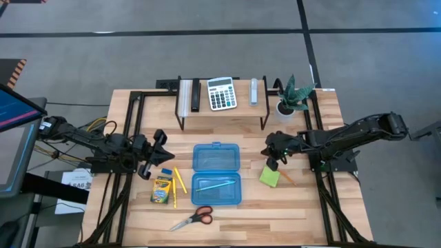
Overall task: Pack school essentials
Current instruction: Put the yellow pen into the blue supply box
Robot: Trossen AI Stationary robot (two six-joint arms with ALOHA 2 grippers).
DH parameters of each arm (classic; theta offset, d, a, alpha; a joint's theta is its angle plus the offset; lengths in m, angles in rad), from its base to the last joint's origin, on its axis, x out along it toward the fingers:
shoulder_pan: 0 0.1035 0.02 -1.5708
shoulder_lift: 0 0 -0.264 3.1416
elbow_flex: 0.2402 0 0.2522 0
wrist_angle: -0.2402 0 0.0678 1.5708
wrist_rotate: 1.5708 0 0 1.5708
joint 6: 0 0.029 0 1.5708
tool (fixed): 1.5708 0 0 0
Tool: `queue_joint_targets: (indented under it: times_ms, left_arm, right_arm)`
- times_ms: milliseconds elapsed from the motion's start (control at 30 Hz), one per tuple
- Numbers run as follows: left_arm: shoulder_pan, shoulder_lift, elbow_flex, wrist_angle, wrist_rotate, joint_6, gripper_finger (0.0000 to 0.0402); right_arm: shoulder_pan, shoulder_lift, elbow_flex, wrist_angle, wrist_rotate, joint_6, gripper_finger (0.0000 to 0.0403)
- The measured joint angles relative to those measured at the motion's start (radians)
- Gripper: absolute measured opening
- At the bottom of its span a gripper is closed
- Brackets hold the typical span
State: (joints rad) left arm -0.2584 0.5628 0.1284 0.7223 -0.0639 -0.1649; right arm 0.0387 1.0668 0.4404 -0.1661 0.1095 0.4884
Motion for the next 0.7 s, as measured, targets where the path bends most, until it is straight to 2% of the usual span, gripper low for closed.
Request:
queue_joint_targets:
  times_ms: [267, 700]
  left_arm:
    - [0.0, 0.0, 0.0, 0.035, 0.016, 0.017, 0.0]
    - [0.0, 0.0, 0.0, 0.033, 0.016, -0.005, 0.0]
  right_arm:
    - [0.0, 0.0, 0.0, 0.025, -0.063, 0.0, 0.0079]
    - [0.0, -0.001, 0.0, 0.025, -0.088, 0.0, 0.0087]
